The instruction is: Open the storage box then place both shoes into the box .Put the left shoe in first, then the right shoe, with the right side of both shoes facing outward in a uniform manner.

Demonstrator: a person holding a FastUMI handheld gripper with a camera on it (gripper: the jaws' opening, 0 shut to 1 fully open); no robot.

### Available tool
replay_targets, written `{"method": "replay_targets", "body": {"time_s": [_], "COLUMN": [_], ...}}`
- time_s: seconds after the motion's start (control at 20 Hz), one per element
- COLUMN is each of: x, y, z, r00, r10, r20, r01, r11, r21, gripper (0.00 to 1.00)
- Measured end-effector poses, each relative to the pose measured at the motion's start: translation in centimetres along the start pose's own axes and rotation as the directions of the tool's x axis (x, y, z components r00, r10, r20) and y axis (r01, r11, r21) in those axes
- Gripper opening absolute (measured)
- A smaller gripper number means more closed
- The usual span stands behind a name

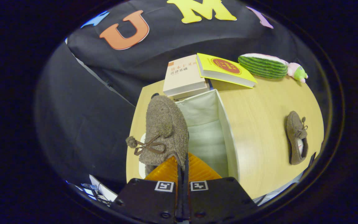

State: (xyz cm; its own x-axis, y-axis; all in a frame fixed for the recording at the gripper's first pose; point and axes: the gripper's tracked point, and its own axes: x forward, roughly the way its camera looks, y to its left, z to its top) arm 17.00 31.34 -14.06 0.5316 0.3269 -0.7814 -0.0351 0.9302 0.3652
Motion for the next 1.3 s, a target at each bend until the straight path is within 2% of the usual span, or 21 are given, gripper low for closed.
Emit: {"method": "replay_targets", "body": {"time_s": [0.45,0.75,0.85,0.9,1.05,1.1,1.3], "x": [4.4,5.6,5.2,4.6,2.7,1.8,-0.8], "y": [0.6,0.1,0.5,0.7,-0.5,-0.8,-2.5], "z": [-2.5,-2.5,-2.5,-2.4,-1.2,-0.9,-0.8], "r00": [0.999,1.000,0.999,0.999,0.999,0.999,0.999], "r10": [-0.041,-0.008,0.018,0.031,-0.021,-0.029,-0.046], "r20": [-0.019,-0.020,-0.026,-0.021,0.026,0.034,0.020], "r01": [0.040,0.007,-0.019,-0.032,0.025,0.035,0.049], "r11": [0.998,1.000,0.998,0.996,0.987,0.984,0.983], "r21": [-0.041,-0.024,-0.059,-0.079,-0.156,-0.172,-0.176], "gripper": [0.06,0.10,0.25,0.40,0.88,0.93,0.98]}}
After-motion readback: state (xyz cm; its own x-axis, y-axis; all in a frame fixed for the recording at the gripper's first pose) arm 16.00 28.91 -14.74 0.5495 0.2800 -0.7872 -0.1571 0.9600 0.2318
